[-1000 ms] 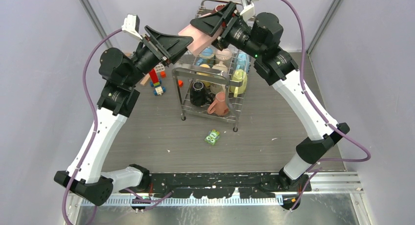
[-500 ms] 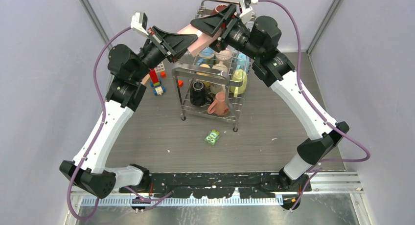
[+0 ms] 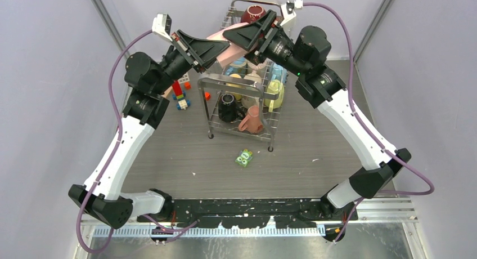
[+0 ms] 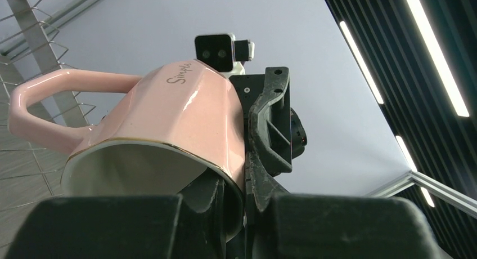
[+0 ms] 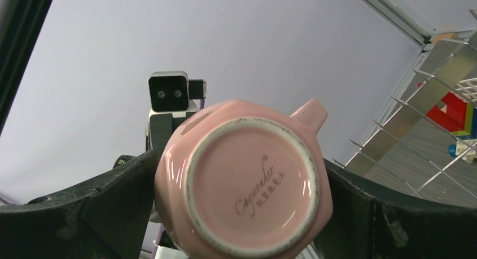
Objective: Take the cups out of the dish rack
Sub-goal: Place the cup at the center of the board.
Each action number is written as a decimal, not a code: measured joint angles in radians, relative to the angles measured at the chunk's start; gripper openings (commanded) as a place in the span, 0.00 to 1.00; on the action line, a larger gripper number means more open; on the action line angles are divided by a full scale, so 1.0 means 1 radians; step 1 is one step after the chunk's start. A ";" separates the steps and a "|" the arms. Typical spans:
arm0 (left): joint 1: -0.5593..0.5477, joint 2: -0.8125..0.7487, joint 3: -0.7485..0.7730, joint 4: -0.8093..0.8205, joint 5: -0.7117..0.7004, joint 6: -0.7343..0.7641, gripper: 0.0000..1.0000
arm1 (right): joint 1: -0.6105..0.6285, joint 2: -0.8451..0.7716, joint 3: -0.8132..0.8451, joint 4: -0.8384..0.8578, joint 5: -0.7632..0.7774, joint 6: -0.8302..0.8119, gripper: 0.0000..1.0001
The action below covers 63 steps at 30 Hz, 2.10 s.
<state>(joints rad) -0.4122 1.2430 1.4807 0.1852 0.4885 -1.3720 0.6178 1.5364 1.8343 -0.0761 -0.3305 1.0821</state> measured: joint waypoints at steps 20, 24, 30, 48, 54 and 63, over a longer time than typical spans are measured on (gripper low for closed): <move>0.065 -0.019 0.288 -0.393 -0.321 0.366 0.00 | 0.000 -0.296 -0.094 -0.167 0.080 -0.239 1.00; 0.066 -0.073 0.361 -0.614 -0.411 0.528 0.00 | 0.000 -0.329 -0.096 -0.294 0.143 -0.319 1.00; 0.066 -0.160 0.341 -0.851 -0.544 0.694 0.00 | 0.000 -0.391 -0.112 -0.463 0.246 -0.425 1.00; 0.066 -0.103 -0.062 -1.174 -0.692 0.805 0.00 | 0.000 -0.546 -0.224 -0.686 0.462 -0.560 1.00; 0.090 0.067 -0.104 -1.154 -0.687 0.817 0.00 | 0.000 -0.585 -0.268 -0.722 0.484 -0.568 1.00; 0.283 0.316 -0.105 -1.104 -0.652 0.867 0.00 | 0.000 -0.617 -0.281 -0.741 0.488 -0.578 1.00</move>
<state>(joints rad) -0.1295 1.5593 1.3758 -0.9188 -0.1635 -0.5053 0.6178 0.9195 1.5536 -0.8173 0.1570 0.5041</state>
